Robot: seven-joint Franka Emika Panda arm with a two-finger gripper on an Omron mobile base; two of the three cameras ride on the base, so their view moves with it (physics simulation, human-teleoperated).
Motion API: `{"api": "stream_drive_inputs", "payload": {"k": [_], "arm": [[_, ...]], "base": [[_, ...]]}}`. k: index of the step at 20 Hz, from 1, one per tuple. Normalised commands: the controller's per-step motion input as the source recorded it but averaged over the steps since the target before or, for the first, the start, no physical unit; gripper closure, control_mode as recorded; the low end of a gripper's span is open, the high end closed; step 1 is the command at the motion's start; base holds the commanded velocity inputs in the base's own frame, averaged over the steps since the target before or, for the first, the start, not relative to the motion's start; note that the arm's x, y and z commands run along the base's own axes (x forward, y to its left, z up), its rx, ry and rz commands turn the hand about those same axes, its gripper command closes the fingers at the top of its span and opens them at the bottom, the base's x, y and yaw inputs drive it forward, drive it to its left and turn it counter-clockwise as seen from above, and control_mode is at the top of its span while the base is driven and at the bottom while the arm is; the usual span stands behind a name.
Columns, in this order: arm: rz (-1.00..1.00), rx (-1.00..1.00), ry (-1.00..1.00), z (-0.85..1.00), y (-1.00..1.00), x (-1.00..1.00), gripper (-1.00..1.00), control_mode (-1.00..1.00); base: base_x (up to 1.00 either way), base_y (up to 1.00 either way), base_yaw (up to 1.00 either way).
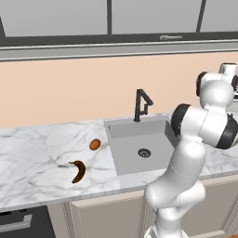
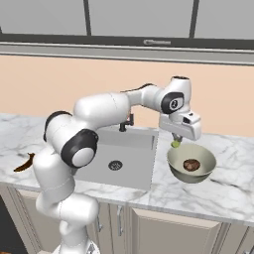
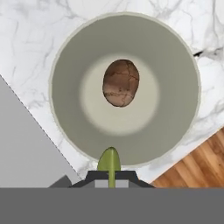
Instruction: There is a mixed pile of frozen fruits and vegetables on the counter. Locate all the frozen vegetables and place the items in a bowl on the counter. Take all the frozen fruits and defrost them in a running sink.
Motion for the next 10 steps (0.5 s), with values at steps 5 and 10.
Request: {"api": "stream_drive_inputs", "payload": {"k": [5,10], "arm": [[-0.01,0.0,-0.02,-0.27,-0.28,0.16,1.0,-1.0],[-0.02,0.0,-0.05,-0.34,-0.15,0.01,1.0,-1.0]], "base": [[0.0,0.0,0.0],[0.0,0.0,0.0]]}}
